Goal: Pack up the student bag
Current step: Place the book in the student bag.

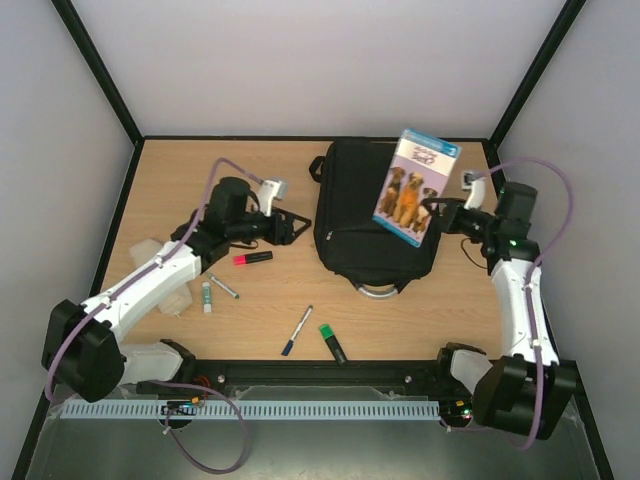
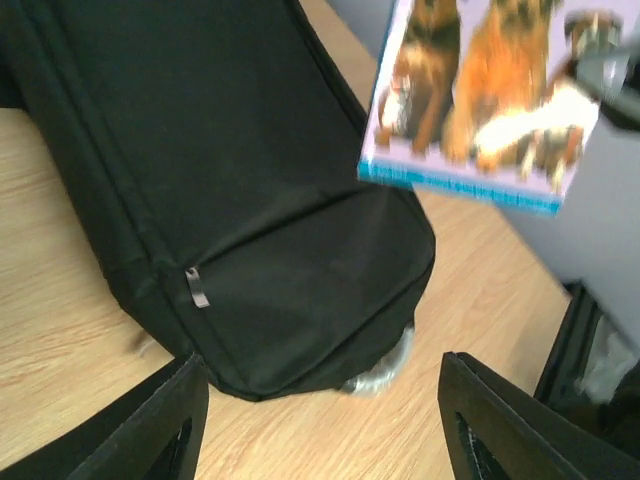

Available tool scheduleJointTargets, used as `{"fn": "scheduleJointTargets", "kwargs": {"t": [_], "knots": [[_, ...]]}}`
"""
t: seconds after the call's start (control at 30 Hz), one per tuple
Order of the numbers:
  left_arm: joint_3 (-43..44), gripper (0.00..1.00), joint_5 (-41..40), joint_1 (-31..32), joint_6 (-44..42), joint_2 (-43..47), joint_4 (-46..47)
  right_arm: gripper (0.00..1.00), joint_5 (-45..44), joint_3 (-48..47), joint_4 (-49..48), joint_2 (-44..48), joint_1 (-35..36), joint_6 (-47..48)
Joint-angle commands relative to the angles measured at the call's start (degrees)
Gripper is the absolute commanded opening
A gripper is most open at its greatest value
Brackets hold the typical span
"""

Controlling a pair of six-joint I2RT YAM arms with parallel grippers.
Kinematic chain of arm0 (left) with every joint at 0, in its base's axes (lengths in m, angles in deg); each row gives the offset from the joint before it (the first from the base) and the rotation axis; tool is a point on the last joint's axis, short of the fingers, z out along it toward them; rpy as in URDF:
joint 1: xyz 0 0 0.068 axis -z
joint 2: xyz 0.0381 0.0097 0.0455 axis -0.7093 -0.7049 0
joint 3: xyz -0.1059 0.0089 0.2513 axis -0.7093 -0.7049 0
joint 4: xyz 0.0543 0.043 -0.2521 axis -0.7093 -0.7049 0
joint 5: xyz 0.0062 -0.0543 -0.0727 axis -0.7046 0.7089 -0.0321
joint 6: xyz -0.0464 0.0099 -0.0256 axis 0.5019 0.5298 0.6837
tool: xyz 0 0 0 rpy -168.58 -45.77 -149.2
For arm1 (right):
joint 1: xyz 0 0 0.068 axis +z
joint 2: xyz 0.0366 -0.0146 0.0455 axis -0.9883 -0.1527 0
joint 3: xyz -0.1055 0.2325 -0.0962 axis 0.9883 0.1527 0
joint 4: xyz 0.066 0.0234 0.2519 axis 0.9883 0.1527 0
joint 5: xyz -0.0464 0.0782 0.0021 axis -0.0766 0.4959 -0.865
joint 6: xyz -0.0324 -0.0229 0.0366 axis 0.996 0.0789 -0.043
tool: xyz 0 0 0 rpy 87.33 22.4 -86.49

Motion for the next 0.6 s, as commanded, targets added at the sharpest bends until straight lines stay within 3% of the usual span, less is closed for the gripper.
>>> {"fn": "scheduleJointTargets", "kwargs": {"t": [0.0,0.2,0.4,0.57], "knots": [[2.6,0.65,-17.55,10.37,-11.53,-0.74,-5.18,0.01,-8.08,3.32,1.66,5.29,-7.77,1.82],[9.3,0.71,-27.89,23.88,-25.21,-6.74,-9.39,0.01,-11.9,5.74,0.47,8.12,-10.94,3.16],[17.25,0.76,-21.35,25.05,-28.69,-15.8,-13.34,0.01,-15.15,8.15,-1.82,10.35,-11.05,5.31],[23.48,0.68,-19.58,25.11,-33.44,-24.56,-17.27,0.01,-16.4,9.25,-3.47,10.9,-11.05,5.7]]}}
